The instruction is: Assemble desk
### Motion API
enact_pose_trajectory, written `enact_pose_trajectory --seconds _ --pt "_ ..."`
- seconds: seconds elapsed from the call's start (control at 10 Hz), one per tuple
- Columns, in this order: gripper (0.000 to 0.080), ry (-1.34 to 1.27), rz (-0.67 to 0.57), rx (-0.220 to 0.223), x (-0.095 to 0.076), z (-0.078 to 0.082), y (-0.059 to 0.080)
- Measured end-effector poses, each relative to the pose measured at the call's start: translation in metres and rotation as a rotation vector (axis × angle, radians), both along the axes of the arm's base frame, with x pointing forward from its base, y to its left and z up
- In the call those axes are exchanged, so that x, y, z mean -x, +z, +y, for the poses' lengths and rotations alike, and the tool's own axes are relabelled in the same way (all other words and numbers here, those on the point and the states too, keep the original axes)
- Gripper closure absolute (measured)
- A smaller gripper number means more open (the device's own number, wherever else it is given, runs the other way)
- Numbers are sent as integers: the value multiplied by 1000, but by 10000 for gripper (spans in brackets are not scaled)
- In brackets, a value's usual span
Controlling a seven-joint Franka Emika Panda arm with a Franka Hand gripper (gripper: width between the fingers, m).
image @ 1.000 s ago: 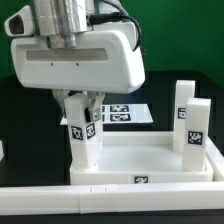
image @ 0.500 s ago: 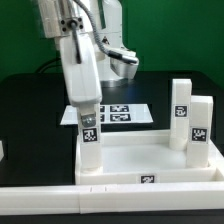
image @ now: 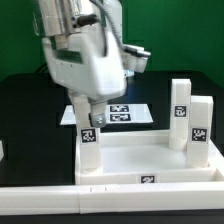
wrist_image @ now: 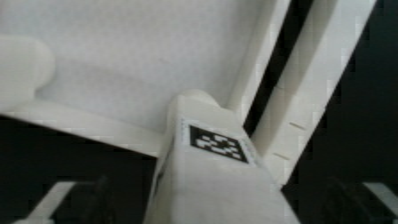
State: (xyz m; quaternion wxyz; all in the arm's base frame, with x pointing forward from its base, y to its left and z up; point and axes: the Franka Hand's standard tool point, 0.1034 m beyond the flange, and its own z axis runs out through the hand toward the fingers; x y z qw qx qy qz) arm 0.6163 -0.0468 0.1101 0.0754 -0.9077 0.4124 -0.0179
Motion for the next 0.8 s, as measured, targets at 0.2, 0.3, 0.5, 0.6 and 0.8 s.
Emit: enact_pose_trajectory --seconds 0.2,0.3,0.5,0.6,0.8 --pt "154 125 -15 14 1 -1 -1" --pt "151 173 -21 19 1 -1 -1" --pt "151 584 -59 80 1 2 1" --pt "151 684 -67 85 1 3 1" --pt "415 633 -60 81 1 2 0"
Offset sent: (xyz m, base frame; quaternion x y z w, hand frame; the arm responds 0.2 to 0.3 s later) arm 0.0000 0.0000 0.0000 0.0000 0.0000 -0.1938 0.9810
